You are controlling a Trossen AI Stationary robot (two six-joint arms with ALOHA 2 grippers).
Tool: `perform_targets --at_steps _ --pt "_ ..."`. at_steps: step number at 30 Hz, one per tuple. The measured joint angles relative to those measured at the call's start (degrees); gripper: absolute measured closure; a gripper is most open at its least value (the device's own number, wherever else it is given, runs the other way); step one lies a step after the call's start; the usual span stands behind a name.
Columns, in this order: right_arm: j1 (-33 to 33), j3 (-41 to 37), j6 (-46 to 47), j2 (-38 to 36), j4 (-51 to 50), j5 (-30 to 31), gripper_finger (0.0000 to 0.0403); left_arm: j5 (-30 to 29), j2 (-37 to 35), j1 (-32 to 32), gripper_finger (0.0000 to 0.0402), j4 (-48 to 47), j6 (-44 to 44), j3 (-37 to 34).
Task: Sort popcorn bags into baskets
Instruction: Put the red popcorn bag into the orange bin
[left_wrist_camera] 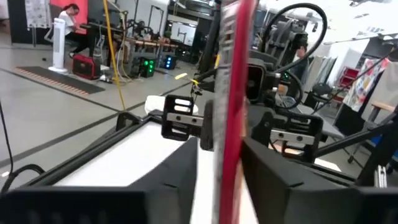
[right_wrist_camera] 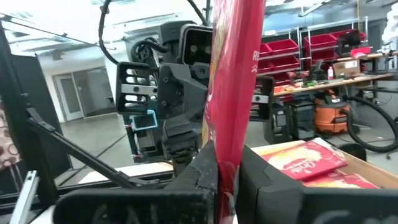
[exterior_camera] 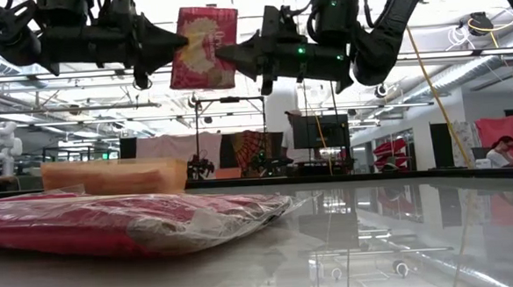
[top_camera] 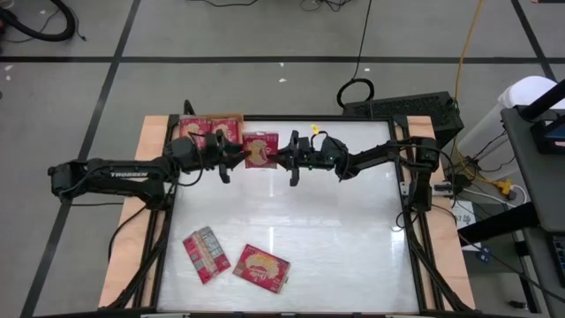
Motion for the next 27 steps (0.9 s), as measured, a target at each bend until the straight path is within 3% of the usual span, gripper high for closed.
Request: perform_targets --at_steps 6,11,15,21,27 --pt "-0.5 0.0 -1.1 0.0 -3.5 0.1 0.0372 0.6 0.3 0.1 0.0384 0.5 0.2 -0.1" --pt "-2.0 0.1 -1.2 0.0 -8.2 0.1 0.0331 0.7 -1.0 1.9 0.0378 0.2 0.2 -0.1" --pt "-3.6 0.1 -1.3 -0.4 -12.8 0.1 0.0299 5.1 -4.5 8.2 0.0389 -0.5 0.2 -0.1" --pt "-4.3 0.0 -1.8 -0.4 -21.2 0.0 0.0273 6.8 -9.7 21.9 0.0384 -14.2 1.7 0.0" --pt "-2.3 0.0 -5.7 -0.4 -26.9 -0.1 0.0272 6.5 -8.5 32.6 0.0389 -24.3 3.7 0.0"
